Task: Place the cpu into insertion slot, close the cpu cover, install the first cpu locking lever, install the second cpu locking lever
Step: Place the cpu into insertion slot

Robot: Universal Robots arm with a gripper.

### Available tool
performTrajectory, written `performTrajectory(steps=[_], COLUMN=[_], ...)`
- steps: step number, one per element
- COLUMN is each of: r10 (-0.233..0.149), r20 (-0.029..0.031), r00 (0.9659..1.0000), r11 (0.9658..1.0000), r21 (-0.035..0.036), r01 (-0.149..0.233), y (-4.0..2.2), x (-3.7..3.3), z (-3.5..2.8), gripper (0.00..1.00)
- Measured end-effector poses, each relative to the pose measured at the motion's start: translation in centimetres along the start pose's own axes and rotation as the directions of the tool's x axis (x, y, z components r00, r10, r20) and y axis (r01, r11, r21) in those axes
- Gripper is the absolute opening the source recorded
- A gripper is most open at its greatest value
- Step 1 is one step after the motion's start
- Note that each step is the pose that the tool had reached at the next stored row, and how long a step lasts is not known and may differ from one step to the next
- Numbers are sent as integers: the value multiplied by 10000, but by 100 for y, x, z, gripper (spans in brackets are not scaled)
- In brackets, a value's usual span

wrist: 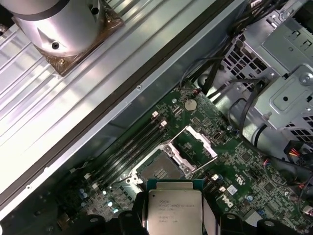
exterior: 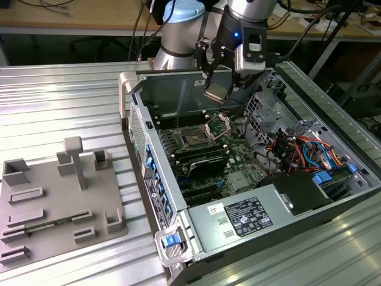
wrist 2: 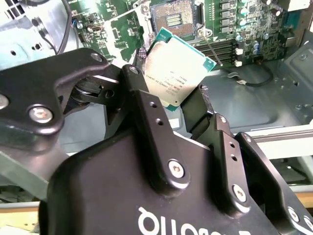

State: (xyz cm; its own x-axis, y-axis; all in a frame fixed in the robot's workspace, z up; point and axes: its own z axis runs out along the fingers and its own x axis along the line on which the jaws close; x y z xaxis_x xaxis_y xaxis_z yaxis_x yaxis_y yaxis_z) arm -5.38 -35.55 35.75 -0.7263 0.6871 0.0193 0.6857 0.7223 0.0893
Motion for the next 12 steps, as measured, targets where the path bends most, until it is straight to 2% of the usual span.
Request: performTrajectory(steps=[4,6,12], r10=[363,628,1087], r20=[32,56,96], r00=[9993,9980,9940], r11=[9993,9980,9941], r21=[-9,-15,-27], r01=[-363,-628,-1087], y=[-5,-10,-34], x=[4,10,34], z=[5,9,14], gripper=[55,55,55])
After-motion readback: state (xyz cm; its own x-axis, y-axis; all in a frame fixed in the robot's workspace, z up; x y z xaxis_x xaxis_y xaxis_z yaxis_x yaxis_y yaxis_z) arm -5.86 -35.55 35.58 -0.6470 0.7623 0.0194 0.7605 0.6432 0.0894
